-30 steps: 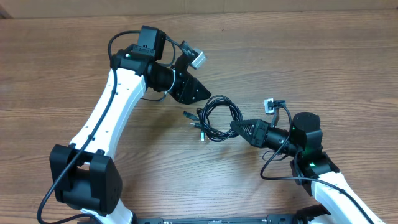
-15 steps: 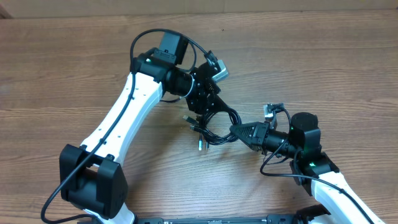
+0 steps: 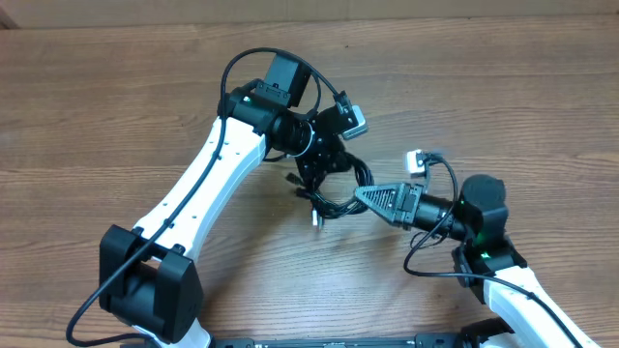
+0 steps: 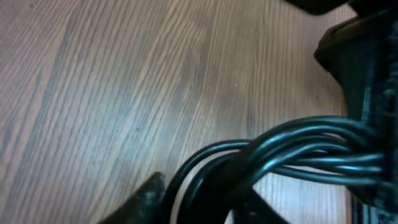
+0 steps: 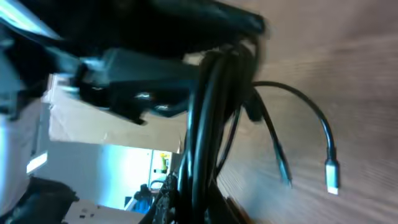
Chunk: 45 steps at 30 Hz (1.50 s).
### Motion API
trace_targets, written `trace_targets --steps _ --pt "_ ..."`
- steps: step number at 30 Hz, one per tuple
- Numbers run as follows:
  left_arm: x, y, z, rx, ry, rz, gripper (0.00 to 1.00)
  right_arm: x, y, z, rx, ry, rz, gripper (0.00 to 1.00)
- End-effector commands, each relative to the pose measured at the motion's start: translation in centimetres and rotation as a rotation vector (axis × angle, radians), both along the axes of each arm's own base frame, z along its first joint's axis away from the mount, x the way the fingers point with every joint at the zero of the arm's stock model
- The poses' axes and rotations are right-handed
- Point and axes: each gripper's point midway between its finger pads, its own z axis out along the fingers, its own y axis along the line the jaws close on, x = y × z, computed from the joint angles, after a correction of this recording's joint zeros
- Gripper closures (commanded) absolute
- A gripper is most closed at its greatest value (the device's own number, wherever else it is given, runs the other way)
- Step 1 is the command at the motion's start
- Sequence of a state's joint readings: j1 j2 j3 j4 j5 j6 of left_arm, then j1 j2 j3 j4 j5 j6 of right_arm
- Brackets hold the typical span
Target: Untangle cables
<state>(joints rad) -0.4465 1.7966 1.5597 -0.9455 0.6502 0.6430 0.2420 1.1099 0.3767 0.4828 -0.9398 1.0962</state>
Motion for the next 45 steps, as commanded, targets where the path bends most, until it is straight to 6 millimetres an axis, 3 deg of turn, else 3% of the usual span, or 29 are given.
trace_targets --steps 1,2,9,14,17,23,30,32,35,37,40,45 --pt "0.6 0.0 0.4 0.018 -0.040 0.000 0.91 -1.1 0.6 1.8 0.026 -0.072 0.078 0.96" --pt "0.5 0.0 0.4 0.018 -0.038 0.001 0.96 -1.0 0.6 1.8 0.025 -0.073 0.078 0.96" --pt "0.9 -0.1 0.5 0.009 -0.024 0.032 0.96 -1.0 0.6 2.4 0.010 -0.173 0.086 0.95" --pt "4.2 0.2 1.8 -0.077 0.095 0.320 0.96 -1.2 0.6 0.9 -0.056 -0.222 0.099 0.96" --pt "7.2 1.7 3.0 -0.158 0.167 0.520 0.96 -0.6 0.0 -1.5 -0.120 -0.132 0.045 0.96" --pt "10.0 4.8 3.7 -0.228 0.270 0.734 0.96 0.5 -1.6 -5.5 -0.236 0.042 -0.094 0.96" --pt "11.9 8.1 2.7 -0.204 0.335 1.001 0.96 0.4 -1.8 -6.1 -0.250 0.071 -0.101 0.96" --pt "11.9 7.9 2.8 -0.209 0.325 0.986 0.96 0.5 -1.8 -6.0 -0.249 0.067 -0.101 0.93" --pt "11.3 7.1 2.7 -0.159 0.208 0.828 0.96 1.0 -1.7 -4.9 -0.230 0.008 -0.109 0.81" --pt "10.3 6.4 2.4 -0.117 0.126 0.687 0.96 1.7 -1.2 -2.4 -0.205 -0.177 -0.087 0.64" --pt "8.8 5.4 2.4 -0.114 0.083 0.518 0.96 2.3 -0.9 0.1 -0.224 -0.382 -0.068 0.50" --pt "6.1 4.0 2.9 -0.163 0.068 0.296 0.96 3.7 -1.1 1.6 -0.331 -0.476 -0.069 0.47"
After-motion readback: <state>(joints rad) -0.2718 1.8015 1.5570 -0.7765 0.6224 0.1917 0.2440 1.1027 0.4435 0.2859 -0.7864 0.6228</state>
